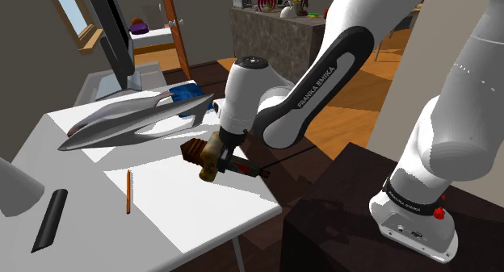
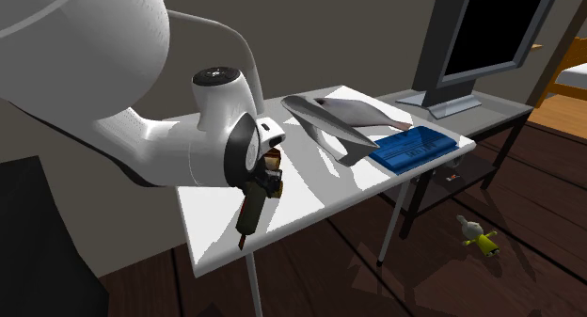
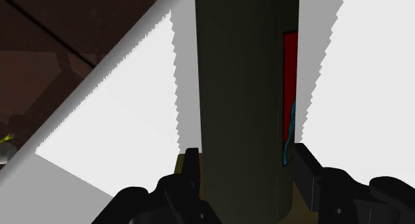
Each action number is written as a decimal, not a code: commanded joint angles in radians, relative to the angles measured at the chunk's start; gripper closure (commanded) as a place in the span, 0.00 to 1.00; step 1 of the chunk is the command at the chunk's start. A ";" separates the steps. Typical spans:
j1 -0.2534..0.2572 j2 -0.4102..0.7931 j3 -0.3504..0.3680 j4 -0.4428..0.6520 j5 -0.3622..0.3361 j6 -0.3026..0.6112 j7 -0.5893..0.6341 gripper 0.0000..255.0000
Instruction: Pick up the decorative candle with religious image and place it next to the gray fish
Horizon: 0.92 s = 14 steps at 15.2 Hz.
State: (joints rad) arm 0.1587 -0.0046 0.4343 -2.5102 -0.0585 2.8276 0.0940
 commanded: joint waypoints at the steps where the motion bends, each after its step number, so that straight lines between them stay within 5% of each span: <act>1: 0.000 0.000 0.000 0.000 0.000 0.000 0.000 1.00; 14: 0.021 -0.140 -0.013 0.048 0.132 -0.177 -0.098 1.00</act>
State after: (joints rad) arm 0.1778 -0.1323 0.4229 -2.4660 0.0657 2.6649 0.0008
